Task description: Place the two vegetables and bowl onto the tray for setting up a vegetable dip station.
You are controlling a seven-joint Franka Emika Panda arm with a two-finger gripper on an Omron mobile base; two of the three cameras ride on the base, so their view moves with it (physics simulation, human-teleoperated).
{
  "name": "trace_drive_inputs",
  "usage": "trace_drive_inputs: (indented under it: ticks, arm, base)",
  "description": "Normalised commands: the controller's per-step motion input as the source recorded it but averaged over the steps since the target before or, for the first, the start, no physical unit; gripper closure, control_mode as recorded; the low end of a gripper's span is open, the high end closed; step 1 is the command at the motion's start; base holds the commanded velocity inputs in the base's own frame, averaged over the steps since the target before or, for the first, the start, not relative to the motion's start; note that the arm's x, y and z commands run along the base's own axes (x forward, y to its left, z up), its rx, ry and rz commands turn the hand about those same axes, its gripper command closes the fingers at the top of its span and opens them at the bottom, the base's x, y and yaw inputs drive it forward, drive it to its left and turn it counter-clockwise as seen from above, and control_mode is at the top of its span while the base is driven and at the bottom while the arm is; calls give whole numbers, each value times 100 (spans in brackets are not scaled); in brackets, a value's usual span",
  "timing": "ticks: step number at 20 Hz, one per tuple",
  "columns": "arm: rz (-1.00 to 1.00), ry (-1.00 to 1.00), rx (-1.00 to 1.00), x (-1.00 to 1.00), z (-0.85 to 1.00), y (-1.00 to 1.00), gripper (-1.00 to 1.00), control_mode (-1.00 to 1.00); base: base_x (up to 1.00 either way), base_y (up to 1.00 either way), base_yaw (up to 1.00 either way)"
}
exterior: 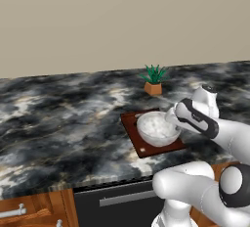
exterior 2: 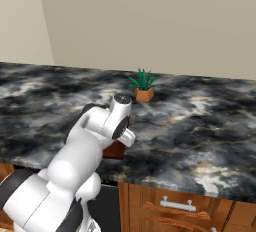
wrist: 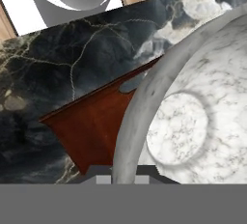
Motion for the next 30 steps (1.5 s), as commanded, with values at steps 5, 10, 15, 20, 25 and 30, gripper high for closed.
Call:
trace_drive_inputs:
  ticks: [5,10,15,20,25,30]
  arm:
    - [-1,0,0,18,-13,0,100,-100]
    - [-1,0,0,17,-11,0,100,-100]
    - [-1,1,0,12,-8,0,100,-100]
    - [0,3,0,1,-2,0,100,-100]
    - [0,0,0,0,0,0,-100,-100]
    - [0,0,0,0,0,0,-100,-100]
  base:
    - [0,0,0]
    - [0,0,0]
    - [0,0,0]
    - [0,0,0]
    - [0,0,0]
    - [0,0,0]
